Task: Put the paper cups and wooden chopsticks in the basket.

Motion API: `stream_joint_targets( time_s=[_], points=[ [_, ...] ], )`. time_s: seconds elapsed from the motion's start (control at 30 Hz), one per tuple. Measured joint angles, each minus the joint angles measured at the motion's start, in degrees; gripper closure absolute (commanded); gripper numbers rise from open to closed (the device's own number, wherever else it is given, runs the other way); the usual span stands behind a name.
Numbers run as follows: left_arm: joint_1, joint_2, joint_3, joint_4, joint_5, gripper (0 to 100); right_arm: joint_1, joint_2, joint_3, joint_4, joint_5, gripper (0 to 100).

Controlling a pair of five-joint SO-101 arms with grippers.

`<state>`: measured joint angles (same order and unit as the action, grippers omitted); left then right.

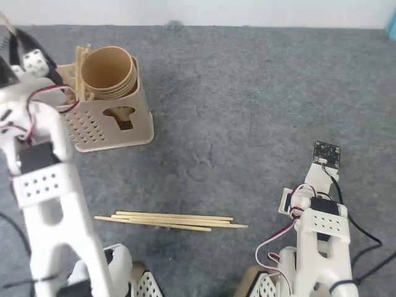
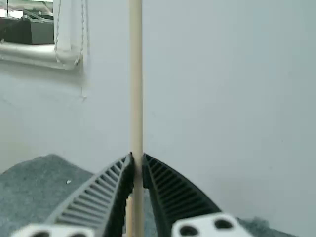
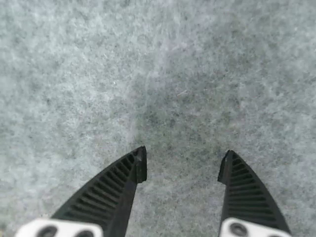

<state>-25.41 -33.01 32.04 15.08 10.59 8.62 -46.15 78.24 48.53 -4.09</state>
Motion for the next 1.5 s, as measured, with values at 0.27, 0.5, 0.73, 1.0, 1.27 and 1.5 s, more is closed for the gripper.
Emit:
stream_joint_targets(
  time_s=[0.27,0.5,0.73,1.0,1.27,1.5],
  points=[
    [-0.2,9.8,-0.3,0.0,0.0,98,0.0,0.0,0.0,0.0,0.0,74.9],
    [-2.3,10.5,-0.3,1.4,0.0,76,0.0,0.0,0.0,0.0,0.0,74.9],
    [-3.9,10.5,-0.3,1.7,0.0,79,0.0,0.0,0.0,0.0,0.0,74.9],
    [-5.2,-0.2,-0.3,9.2,0.0,79,0.0,0.0,0.0,0.0,0.0,74.9],
    [0.4,-19.8,-4.3,34.9,-4.4,79,0.0,0.0,0.0,0.0,0.0,74.9],
    [7.8,-21.6,-14.4,57.8,-13.5,79,0.0,0.0,0.0,0.0,0.0,74.9]
  ],
)
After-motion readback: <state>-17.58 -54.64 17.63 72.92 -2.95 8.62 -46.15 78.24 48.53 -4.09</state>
